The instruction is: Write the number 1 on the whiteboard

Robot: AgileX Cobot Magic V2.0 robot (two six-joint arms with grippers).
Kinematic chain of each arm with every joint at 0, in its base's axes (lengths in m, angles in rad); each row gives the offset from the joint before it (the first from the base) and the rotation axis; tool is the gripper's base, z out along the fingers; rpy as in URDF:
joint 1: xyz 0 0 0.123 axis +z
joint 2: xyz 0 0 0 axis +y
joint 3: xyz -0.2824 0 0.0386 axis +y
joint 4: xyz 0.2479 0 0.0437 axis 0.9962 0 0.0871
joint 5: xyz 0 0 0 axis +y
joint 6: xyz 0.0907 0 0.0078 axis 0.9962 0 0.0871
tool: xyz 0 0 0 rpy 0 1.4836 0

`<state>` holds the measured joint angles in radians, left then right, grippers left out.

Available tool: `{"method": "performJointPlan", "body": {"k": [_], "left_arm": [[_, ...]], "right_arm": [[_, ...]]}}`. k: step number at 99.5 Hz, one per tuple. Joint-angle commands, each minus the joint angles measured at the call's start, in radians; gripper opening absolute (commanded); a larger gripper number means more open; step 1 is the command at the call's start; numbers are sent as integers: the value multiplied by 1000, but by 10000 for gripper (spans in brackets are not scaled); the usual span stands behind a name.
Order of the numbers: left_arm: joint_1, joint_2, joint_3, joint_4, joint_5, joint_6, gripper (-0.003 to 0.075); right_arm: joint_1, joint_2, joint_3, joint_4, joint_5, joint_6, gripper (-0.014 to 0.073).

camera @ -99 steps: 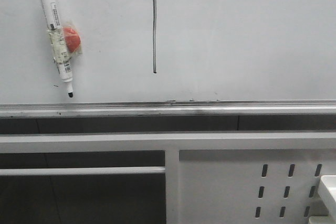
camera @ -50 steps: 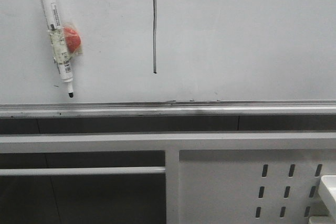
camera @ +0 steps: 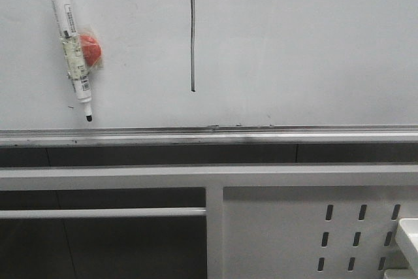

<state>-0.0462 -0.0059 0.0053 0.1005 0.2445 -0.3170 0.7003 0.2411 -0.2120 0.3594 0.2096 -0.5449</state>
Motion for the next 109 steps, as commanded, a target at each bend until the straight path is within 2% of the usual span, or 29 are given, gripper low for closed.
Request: {"method": "performJointPlan", "body": {"k": [1,26,40,109], "left_arm": [[18,-22,37,-170,-121,132,-20],[18,-22,33,-167,-25,340,-20],[18,-22,34,-167,40,362,-20],[18,-22,34,-146,36,365,-20]], "right_arm": [[-5,5,-28,8,-74,-1,-69],[-5,5,-28,8,-75,-1,-69],[-5,5,-28,8,-75,-1,-69],[-5,5,-28,8,-75,-1,-69]]}}
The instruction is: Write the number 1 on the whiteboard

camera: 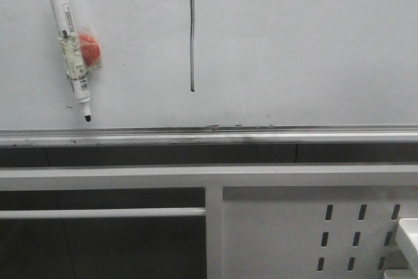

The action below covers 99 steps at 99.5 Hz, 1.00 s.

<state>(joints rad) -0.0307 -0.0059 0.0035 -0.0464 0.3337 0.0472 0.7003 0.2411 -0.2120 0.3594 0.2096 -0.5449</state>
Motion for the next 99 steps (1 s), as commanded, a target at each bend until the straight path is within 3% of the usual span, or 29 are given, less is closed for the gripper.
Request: {"method": "performJointPlan", "body": {"k": [1,51,56,72,76,87,99], "left_arm": [[3,-22,36,0,-53,0,-20],[3,-22,36,0,-53,0,-20],[3,-22,36,0,-53,0,-20],[3,-22,36,0,-53,0,-20],[3,-22,36,0,-53,0,-20],[5,-22,36,0,-53,0,-20],[5,-22,36,0,-53,0,-20]], "right_arm": [[-5,5,-28,8,-75,-1,-69],[-16,5,19,-18,-115,-1,-69],[-37,5,57,-18,-188,10,-69],[-139,-34,242,-60,-515,274,-69],[-164,-67,229,-87,-435,266,-69],[-238,-154,233,-139,-407,262,-69],[-386,-231,233,-142,-322,262,-69]]}}
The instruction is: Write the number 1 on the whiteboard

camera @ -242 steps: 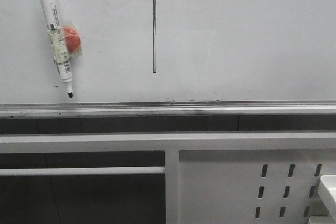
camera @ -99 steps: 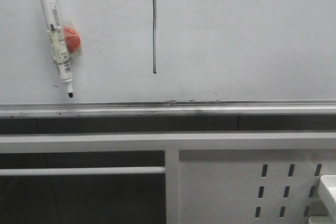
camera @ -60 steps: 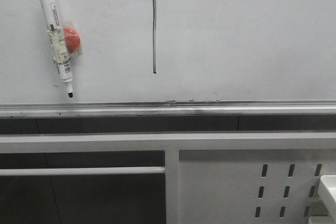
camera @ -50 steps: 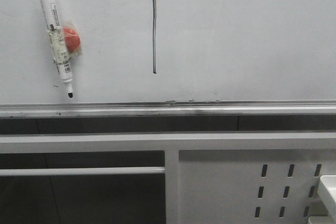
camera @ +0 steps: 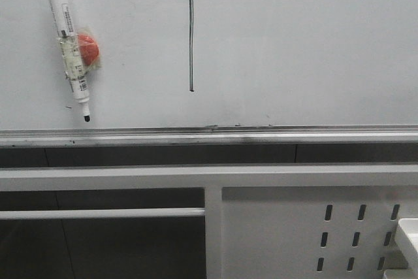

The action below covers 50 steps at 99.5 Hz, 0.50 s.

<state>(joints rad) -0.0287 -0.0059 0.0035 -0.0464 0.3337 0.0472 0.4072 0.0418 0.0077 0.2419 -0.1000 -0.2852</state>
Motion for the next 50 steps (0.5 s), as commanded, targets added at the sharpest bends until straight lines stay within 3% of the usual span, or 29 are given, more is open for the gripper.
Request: {"method": "performJointPlan", "body": {"k": [1,10,28,50], "left_arm": [[3,-22,36,0,-53,0,-20],[3,-22,36,0,-53,0,-20],[3,-22,36,0,-53,0,-20],[3,-22,36,0,-53,0,-20]], "right_arm": [[-102,-40,14,-26,-5,2,-69],[-219,-72,14,-54,76,28,-69],[-387,-72,14,-323,127,408,-69],[-493,-72,14,-340,186,400,-69]]}}
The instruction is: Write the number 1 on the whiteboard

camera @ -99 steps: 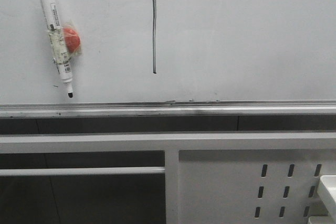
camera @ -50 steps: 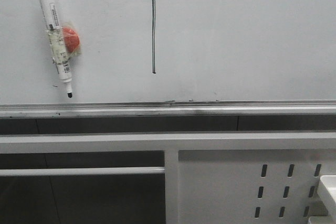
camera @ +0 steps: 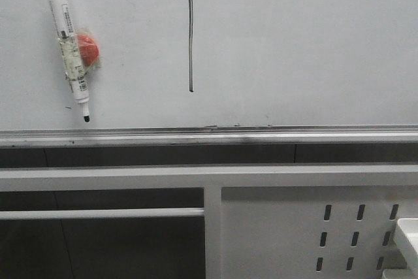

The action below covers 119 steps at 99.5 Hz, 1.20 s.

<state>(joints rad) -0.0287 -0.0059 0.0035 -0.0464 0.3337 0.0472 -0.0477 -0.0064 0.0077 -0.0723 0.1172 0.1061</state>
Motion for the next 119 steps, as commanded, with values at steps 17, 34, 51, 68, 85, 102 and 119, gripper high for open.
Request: {"method": "performJointPlan", "body": {"k": [17,34,51,68,85,102,119], "left_arm": [[3,-22,36,0,-53,0,-20],[3,-22,36,0,-53,0,-20],[3,-22,36,0,-53,0,-20],[3,-22,36,0,-53,0,-20],[3,-22,36,0,-53,0,-20],[3,-22,36,0,-53,0,-20],[3,-22,36,0,-53,0,-20]], "right_arm": [[-120,-24,14,-24,52,8,-69],[-122,-24,14,-21,160,7,-69],[-122,-24,14,56,183,-113,-69],[-122,-24,14,72,185,-130,-69],[-122,-24,14,72,187,-130,-69],[-122,-24,14,72,187,-130,-69],[-122,-24,14,72,188,-130,-69]]}}
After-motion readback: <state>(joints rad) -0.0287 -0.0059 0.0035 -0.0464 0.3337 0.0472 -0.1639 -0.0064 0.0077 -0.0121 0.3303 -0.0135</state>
